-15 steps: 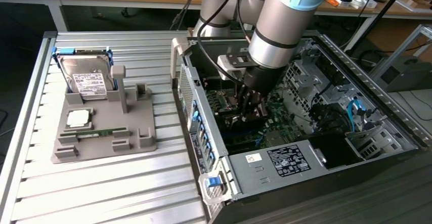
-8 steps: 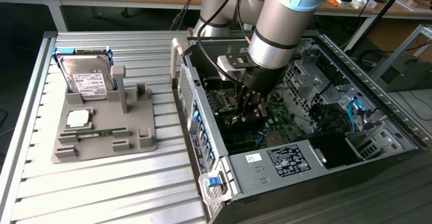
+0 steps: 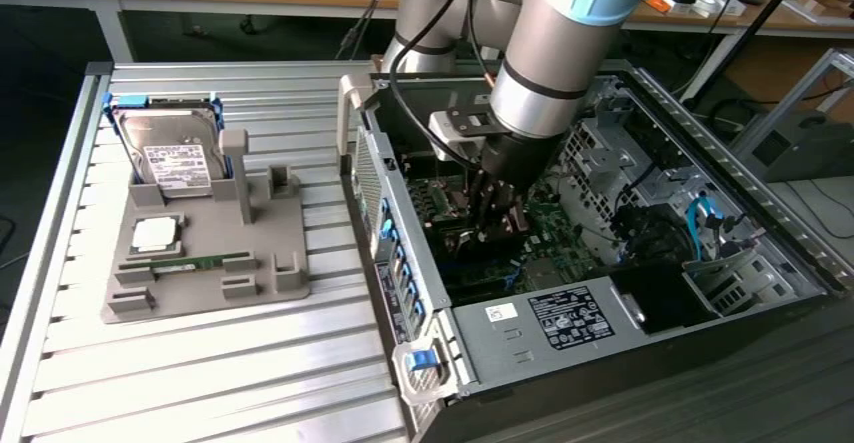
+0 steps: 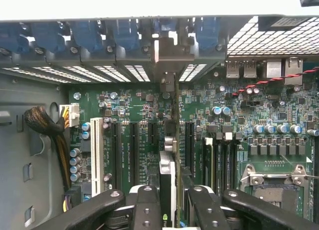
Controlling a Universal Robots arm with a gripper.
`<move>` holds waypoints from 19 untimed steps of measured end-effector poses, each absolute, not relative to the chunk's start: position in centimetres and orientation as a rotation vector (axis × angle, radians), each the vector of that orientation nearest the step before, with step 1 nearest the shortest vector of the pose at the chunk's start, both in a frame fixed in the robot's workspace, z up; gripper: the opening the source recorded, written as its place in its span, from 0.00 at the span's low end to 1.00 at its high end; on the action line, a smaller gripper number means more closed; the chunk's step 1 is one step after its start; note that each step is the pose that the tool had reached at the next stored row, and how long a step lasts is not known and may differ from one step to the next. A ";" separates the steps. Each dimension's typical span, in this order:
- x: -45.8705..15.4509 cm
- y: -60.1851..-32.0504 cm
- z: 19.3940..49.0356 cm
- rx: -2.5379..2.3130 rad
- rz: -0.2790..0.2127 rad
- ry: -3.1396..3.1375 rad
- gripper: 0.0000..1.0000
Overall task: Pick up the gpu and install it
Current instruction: 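Insert the gpu into the slot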
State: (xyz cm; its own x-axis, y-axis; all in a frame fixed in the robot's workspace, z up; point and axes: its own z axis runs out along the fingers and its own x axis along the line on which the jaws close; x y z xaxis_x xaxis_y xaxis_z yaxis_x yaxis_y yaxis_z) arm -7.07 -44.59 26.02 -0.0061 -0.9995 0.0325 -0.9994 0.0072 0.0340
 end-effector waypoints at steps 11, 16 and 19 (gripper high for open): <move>-7.1 -44.6 26.9 2.181 -0.001 -2.196 0.40; -7.1 -44.2 29.0 2.182 -0.001 -2.196 0.39; -7.1 -43.4 29.8 2.182 0.000 -2.196 0.25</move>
